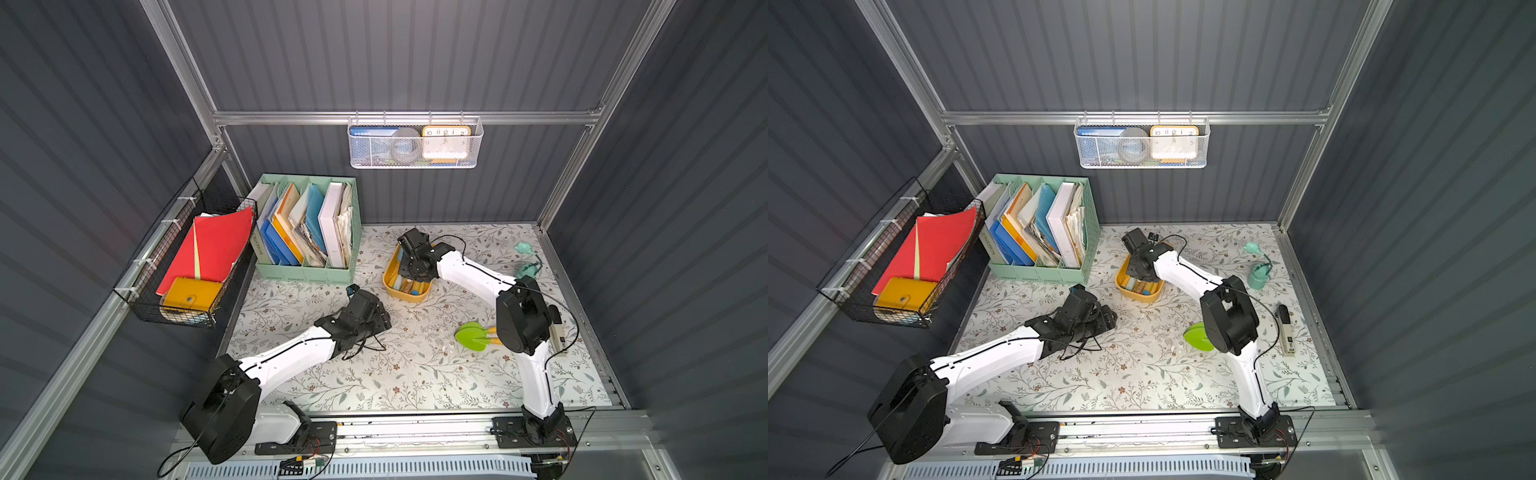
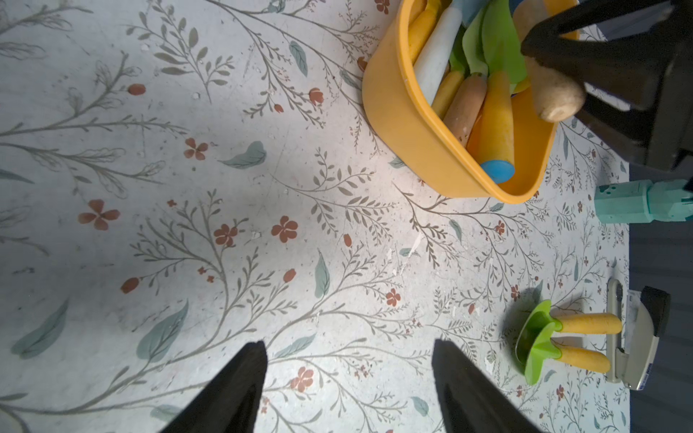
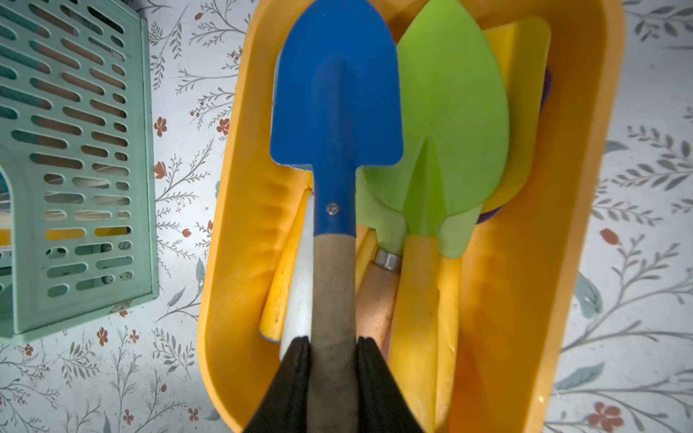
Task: Put the shovel into the storage box
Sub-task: Place the shovel in the storage box.
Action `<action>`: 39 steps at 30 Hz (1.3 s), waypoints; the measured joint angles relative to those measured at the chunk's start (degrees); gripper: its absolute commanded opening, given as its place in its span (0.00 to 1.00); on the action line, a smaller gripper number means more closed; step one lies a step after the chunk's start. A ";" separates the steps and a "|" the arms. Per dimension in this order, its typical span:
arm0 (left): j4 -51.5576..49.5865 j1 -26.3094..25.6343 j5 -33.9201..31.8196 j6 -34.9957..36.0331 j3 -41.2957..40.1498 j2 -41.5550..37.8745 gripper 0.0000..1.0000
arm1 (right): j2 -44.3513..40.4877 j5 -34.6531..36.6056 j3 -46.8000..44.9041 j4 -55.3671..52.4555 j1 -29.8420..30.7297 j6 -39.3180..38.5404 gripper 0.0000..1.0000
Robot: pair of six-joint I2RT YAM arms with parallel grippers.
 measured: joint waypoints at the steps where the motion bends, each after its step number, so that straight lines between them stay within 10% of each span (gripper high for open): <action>1: 0.02 0.04 0.04 0.09 0.09 0.09 0.76 | 0.44 -0.09 0.37 0.00 -0.07 0.13 0.15; 19: -0.04 1.09 0.79 1.88 4.66 3.61 0.76 | 1.40 -4.04 1.20 -0.70 -0.15 -0.94 0.45; 39: -1.33 7.87 2.36 10.08 26.93 23.10 0.74 | -30.77 -5.46 -36.04 5.95 -0.17 -3.02 0.51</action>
